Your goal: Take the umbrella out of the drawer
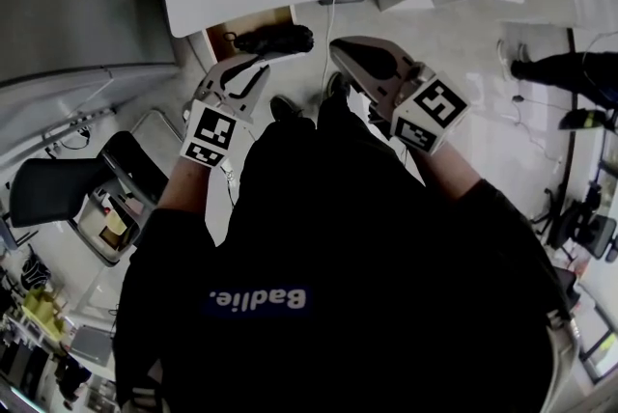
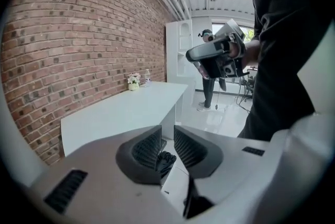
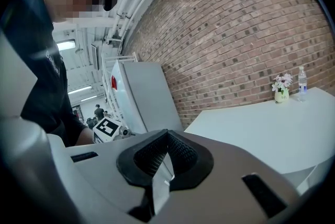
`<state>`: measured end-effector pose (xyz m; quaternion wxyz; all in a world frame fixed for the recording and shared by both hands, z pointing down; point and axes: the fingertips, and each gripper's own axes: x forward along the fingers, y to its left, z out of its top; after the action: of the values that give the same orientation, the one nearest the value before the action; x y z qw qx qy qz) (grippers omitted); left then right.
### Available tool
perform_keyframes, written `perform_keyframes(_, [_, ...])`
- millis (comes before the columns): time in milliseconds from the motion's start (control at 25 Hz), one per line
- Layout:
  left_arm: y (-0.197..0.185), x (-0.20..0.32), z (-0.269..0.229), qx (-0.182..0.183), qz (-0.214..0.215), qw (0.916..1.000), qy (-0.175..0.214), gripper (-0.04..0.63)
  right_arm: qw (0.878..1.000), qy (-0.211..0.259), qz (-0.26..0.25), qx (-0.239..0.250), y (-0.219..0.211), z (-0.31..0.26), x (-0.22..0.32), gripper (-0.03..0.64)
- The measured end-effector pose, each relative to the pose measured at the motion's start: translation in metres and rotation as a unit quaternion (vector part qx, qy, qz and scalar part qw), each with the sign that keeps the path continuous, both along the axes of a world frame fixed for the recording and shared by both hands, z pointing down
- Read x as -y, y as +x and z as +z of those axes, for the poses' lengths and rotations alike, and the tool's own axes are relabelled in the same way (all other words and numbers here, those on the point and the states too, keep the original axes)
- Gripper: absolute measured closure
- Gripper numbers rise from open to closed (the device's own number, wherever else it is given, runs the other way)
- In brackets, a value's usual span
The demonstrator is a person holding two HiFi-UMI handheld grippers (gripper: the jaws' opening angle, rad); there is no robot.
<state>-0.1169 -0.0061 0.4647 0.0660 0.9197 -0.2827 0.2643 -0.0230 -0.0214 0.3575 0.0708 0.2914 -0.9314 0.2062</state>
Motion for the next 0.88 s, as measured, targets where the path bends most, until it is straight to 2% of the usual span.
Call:
perform_keyframes(280, [0.000,0.012,0.058,0.052,0.025,0.9982,-0.018,0.488,1.000,-0.022,0.003,-0.004,0.010,0.018,0.008,0.591])
perform_keyframes(480, [-0.003,0.022,0.103,0.098,0.047,0.9936,-0.032,0.466,1.000,-0.025,0.004,-0.007,0.012,0.025,0.010,0.591])
perform_keyframes(680, [-0.004,0.035,0.144,0.143,0.071,0.9864,-0.036,0.457,0.999,-0.039,0.005,-0.010,0.014,0.035,0.010,0.591])
perform_keyframes(880, [-0.001,0.043,0.190,0.191,0.101,0.9753,-0.046,0.440,0.998,-0.057,0.007,-0.016,0.019,0.047,0.011,0.591])
